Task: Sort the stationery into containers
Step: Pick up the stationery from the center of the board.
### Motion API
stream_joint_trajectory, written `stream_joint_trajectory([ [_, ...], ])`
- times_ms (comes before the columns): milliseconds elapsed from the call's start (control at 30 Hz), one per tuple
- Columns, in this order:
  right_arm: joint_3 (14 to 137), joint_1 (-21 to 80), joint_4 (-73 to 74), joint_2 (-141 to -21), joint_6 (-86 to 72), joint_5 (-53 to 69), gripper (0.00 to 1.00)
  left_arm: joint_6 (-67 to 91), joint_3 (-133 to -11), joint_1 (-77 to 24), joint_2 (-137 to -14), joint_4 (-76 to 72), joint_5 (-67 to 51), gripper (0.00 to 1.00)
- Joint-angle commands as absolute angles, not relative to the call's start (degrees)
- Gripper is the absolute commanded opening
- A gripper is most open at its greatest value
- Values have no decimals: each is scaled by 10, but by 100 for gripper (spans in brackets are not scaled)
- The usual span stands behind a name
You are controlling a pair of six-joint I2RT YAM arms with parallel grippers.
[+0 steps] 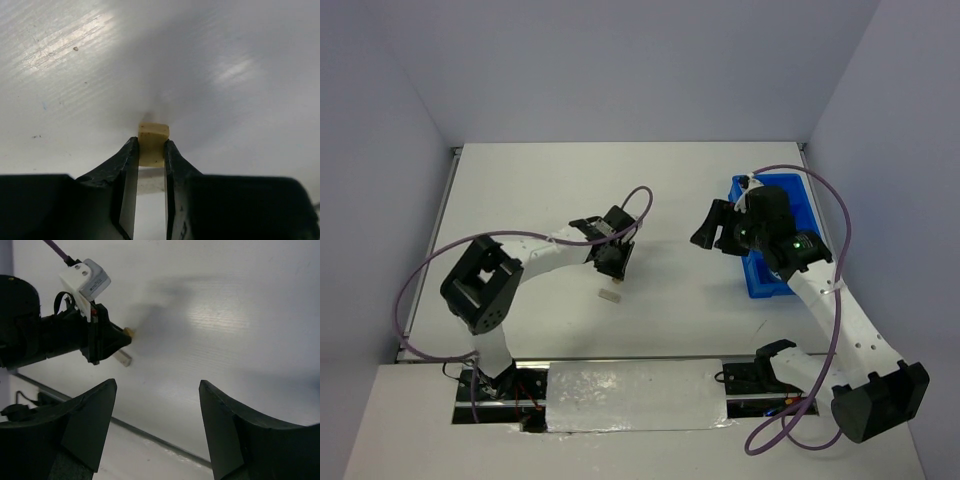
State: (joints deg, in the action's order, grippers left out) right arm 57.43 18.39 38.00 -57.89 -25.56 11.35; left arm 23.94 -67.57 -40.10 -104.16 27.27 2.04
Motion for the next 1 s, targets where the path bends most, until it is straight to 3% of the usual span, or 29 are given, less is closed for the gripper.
stream_joint_trajectory([
  [0, 592, 183, 362, -578, -357, 183, 75, 214, -666, -412, -920, 189, -26, 0],
  [300, 589, 207, 301, -610, -498, 284, 71, 194, -647, -451, -769, 39, -173, 0],
  [967, 606, 239, 269, -601, -512, 288, 62, 132, -696, -461, -796, 72, -236, 0],
])
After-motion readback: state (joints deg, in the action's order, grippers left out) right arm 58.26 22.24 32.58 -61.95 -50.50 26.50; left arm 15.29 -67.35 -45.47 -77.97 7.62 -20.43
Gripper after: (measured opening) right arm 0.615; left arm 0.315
